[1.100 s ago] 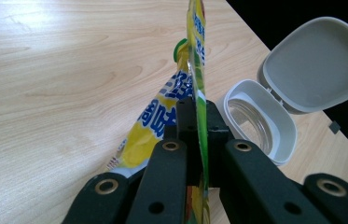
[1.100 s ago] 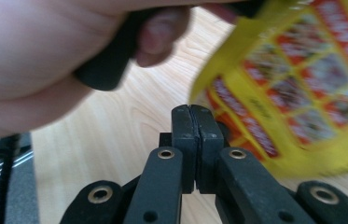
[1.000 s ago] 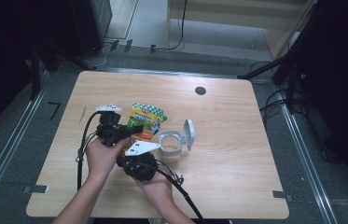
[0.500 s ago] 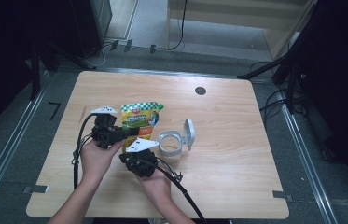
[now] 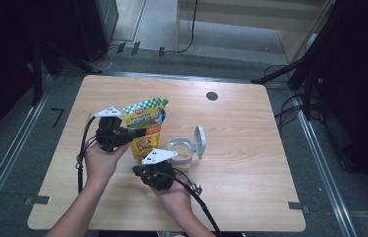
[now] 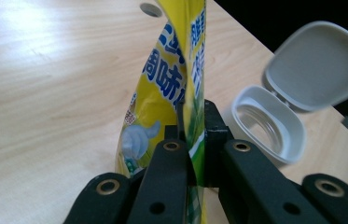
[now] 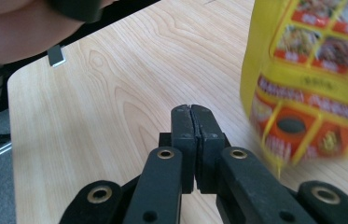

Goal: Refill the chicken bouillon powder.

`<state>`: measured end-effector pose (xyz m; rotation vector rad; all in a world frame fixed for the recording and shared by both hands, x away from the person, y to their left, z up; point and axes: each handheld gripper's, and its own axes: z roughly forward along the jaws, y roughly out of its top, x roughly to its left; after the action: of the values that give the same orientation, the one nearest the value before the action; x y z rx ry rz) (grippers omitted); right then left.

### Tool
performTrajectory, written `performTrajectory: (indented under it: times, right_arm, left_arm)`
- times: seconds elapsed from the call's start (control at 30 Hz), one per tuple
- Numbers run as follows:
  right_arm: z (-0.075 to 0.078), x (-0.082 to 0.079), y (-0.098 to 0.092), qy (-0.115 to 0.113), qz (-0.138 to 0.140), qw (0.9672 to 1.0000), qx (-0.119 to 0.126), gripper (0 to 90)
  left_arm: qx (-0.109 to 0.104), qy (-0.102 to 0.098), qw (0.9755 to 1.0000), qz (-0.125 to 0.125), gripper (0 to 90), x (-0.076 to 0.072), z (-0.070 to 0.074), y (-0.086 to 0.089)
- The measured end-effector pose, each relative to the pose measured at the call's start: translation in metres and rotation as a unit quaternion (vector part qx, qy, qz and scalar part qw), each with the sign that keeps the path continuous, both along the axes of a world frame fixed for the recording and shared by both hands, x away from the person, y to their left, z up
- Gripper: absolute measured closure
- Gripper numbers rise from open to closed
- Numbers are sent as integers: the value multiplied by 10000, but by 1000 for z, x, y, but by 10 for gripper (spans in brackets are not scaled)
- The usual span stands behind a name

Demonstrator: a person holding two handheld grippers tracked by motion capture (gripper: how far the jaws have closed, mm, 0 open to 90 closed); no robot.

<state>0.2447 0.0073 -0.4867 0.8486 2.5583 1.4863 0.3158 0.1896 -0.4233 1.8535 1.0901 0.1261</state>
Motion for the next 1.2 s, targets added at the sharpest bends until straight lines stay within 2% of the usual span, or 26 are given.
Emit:
performTrajectory:
  times: [0.1,0.17,0.2,0.27,0.37,0.43,0.6,0.7,0.83,1.03,1.2]
  right_arm:
    - [4,-1,-12,23,-40,10000,63,893]
    - [7,-2,-20,19,-72,9999,98,889]
    - [8,-3,-24,35,-65,9999,106,886]
    - [10,-4,-31,41,-69,9999,116,881]
    - [13,-7,-41,57,-81,9999,137,877]
    - [16,-9,-48,36,-72,9999,118,874]
    - [22,-17,-67,-6,-79,10000,44,860]
    - [22,-19,-80,-25,-138,9999,73,857]
    - [23,-17,-93,42,-229,9997,105,855]
    - [29,-14,-109,77,-330,9994,112,893]
    - [35,-13,-123,119,-369,9992,115,900]
  left_arm:
    - [44,-1,10000,-12,900,3,-5,-1]
    - [169,-37,9998,-44,900,4,-8,-2]
    - [139,-45,9999,-75,900,4,-10,-2]
    - [142,-175,9997,-122,900,2,-13,0]
    - [120,-252,9994,-214,900,0,-16,2]
    - [190,-303,9990,-273,898,-3,-20,3]
    - [326,-109,9990,-300,867,-4,-28,6]
    - [179,-110,9993,-319,809,-5,-31,9]
    - [121,-60,9992,-388,718,-6,-31,9]
    - [172,-111,9987,-471,542,-11,-25,9]
    - [124,-96,9989,-443,441,-17,-19,14]
